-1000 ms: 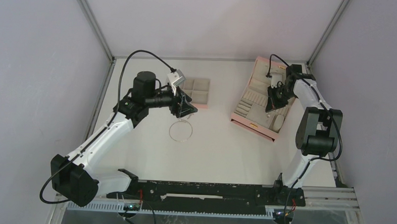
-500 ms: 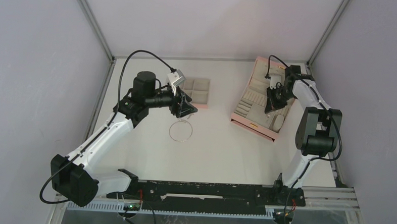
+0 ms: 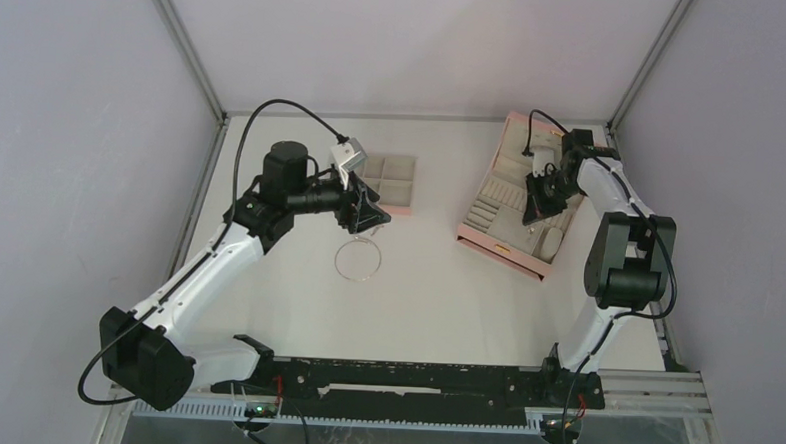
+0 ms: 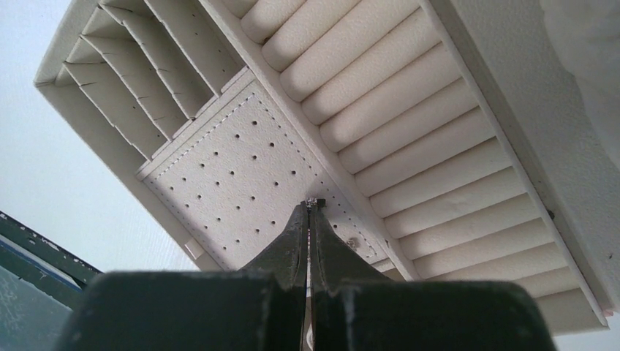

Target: Organize the mixed jewelry

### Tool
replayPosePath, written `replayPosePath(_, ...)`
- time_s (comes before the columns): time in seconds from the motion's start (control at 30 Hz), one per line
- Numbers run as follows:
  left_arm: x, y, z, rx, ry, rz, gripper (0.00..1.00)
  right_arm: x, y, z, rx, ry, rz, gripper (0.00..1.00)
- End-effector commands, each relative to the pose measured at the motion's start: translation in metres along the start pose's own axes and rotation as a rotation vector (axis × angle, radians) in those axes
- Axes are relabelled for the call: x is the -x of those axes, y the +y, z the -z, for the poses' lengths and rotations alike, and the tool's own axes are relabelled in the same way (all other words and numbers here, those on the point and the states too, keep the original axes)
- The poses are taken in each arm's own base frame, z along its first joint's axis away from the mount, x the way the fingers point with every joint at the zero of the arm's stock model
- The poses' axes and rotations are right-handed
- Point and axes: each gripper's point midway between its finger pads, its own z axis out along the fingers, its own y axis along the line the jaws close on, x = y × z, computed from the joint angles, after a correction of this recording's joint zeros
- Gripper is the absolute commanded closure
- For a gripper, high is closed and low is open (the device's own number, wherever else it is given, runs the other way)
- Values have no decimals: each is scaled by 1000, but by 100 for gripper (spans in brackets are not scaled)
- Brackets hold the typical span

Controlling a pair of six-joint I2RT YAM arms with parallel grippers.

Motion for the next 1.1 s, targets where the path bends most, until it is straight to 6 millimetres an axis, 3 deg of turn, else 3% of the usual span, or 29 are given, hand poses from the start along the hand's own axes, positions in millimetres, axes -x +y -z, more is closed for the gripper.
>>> replayPosePath(0.0, 17, -3, 8, 12, -50, -62, 35, -3, 11, -2, 22, 14, 22, 100)
replayPosePath(0.2, 16, -4, 9, 12, -48, -63, 35, -4, 8, -4, 4, 24, -1, 100)
replayPosePath(0.47, 16, -4, 9, 10, -49, -65, 35, -1, 3, 2, -58, 15, -12, 82)
replayPosePath(0.5, 16, -4, 9, 9, -49, -64, 35, 1, 2, 4, -68, 9, -10, 76)
replayPosePath(0.63, 16, -4, 10, 9, -49, -66, 35, 7, 3, 11, -86, -22, -6, 73)
replayPosePath(0.67, 16, -4, 9, 9, -49, -64, 35, 9, 4, 13, -89, -29, -1, 63)
replayPosePath(0.83, 16, -4, 9, 7, -50, -65, 34, 14, 5, 24, -117, -56, 10, 41)
replayPosePath(1.07, 16, -5, 9, 4, -51, -64, 35, 20, 8, 34, -147, -97, 22, 40)
